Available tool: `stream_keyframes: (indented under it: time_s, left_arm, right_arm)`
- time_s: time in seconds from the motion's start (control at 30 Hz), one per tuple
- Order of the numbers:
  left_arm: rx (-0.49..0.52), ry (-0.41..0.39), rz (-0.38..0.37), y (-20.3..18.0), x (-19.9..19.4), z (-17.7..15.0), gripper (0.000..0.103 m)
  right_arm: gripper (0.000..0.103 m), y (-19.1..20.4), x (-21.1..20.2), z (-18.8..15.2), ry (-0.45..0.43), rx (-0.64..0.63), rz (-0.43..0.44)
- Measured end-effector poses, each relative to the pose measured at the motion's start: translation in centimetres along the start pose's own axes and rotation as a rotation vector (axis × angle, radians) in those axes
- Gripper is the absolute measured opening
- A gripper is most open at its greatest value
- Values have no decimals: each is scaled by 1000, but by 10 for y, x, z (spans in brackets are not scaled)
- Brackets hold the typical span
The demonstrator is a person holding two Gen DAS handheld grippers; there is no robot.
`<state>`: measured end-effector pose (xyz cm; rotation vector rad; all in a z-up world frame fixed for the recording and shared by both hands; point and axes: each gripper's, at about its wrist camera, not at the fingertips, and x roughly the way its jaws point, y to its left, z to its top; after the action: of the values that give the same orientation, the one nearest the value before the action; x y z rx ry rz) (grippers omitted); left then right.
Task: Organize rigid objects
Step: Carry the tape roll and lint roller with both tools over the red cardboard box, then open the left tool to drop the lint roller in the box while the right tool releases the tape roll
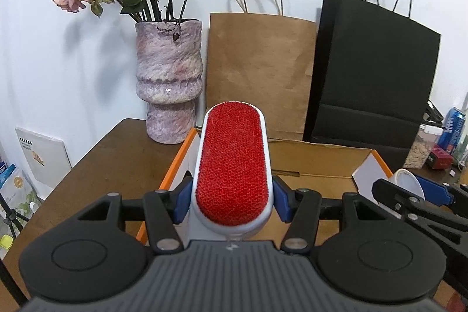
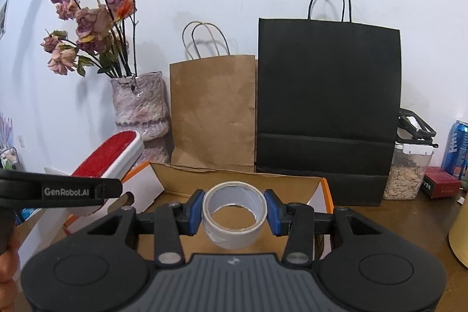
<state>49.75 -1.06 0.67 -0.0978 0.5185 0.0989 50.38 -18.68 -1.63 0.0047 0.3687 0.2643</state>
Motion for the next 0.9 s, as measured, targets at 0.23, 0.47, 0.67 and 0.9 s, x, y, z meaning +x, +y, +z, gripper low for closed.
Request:
stream_keyframes:
  time_s: [0.23, 0.47, 0.67, 0.9]
  left_arm:
    - [13, 21, 18, 0, 30, 8, 57]
    - [45, 52, 33, -2, 56, 6, 57]
    - [56, 96, 39, -2, 69, 1, 57]
    - [92, 6, 88, -7, 52, 3, 103]
  right_arm:
    - [43, -4, 25, 4, 38, -10, -5]
    - [43, -5, 46, 2, 73, -34, -8]
    - [43, -2, 55, -1, 104, -46, -4]
    - [103, -1, 56, -5, 111, -68, -46]
